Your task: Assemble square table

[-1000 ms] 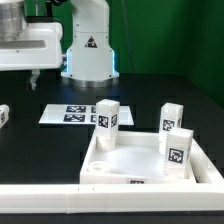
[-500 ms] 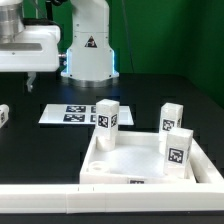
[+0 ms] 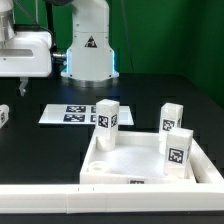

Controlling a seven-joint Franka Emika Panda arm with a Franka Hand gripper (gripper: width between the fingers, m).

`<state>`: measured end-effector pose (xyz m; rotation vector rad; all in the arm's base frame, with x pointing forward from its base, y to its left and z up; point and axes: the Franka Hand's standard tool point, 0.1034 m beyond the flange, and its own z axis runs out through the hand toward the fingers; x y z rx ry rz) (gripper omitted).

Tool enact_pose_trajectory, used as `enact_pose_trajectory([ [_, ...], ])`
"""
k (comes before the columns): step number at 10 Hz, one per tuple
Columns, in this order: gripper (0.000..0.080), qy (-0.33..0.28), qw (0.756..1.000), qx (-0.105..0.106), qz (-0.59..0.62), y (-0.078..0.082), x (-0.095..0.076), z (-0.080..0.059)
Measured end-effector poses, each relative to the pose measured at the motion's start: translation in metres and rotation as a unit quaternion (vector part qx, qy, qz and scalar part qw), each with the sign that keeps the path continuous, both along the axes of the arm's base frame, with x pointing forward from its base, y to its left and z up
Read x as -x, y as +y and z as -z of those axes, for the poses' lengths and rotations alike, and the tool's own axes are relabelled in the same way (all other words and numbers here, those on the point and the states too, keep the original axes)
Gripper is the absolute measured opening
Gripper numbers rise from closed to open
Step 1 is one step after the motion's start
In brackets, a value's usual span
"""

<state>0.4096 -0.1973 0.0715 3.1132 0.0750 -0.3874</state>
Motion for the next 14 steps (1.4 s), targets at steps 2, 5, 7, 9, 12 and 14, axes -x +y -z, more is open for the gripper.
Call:
enact_pose_trajectory([
  [2,0.0648,0.083,0.996,-0.009,0.029,-0.016,0.002,0.009],
  [5,0.0648,0.169,0.985,-0.006,0.028,-0.024,0.001,0.025],
  [7,0.0648,0.215,0.976,-0.001,0.032,-0.022,0.003,0.032],
  [9,0.0648,0.269,0.962,-0.002,0.041,-0.020,0.010,0.040],
  [12,0.0648,0.291,0.956,0.004,0.046,-0.023,0.021,0.055],
  [14,0.0648,0.298,0.953,0.002,0.056,-0.026,0.031,0.060],
])
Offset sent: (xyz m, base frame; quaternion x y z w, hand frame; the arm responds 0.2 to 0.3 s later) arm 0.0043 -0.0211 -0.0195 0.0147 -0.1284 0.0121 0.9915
